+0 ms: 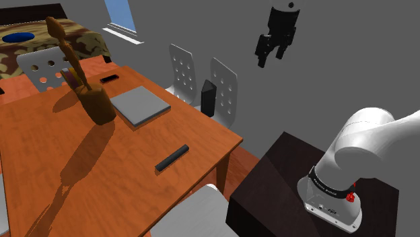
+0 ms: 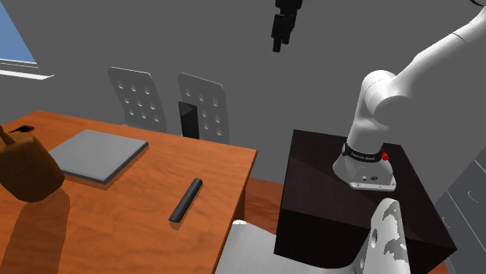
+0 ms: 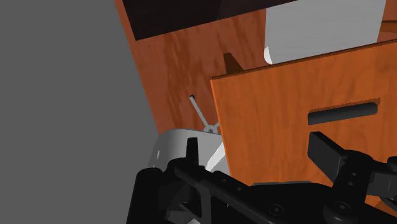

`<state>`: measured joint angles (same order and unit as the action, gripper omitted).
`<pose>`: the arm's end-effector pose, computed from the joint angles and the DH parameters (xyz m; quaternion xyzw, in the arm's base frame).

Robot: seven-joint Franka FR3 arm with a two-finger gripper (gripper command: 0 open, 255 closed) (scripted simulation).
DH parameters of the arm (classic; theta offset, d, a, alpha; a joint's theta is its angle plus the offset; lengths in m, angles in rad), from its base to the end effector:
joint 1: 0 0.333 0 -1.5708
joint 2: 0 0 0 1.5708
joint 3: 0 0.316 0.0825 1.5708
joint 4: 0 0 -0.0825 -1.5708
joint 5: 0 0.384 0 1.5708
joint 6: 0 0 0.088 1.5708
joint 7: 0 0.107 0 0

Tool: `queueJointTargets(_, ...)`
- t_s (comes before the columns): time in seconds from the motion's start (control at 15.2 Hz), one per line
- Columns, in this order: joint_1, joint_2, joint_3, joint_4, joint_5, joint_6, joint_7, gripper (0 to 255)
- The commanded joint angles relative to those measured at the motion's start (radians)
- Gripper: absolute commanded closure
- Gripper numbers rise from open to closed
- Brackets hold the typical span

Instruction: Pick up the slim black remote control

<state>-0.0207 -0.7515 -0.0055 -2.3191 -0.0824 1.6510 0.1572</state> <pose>0.3246 -0.0172 0.6049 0.9944 -0.0892 0.0442 0.0364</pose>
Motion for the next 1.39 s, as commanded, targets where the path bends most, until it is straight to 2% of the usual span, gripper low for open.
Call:
queueJointTargets(0.0, 0.000, 0.000, 0.000, 0.000, 0.000, 0.000, 0.000, 0)
queueJointTargets(0.66, -0.013, 0.083, 0.170, -0.183, 0.159, 0.220, 0.398, 0)
queueJointTargets(1.32, -0.027, 0.349, 0.348, -0.210, 0.286, 0.505, 0.780, 0)
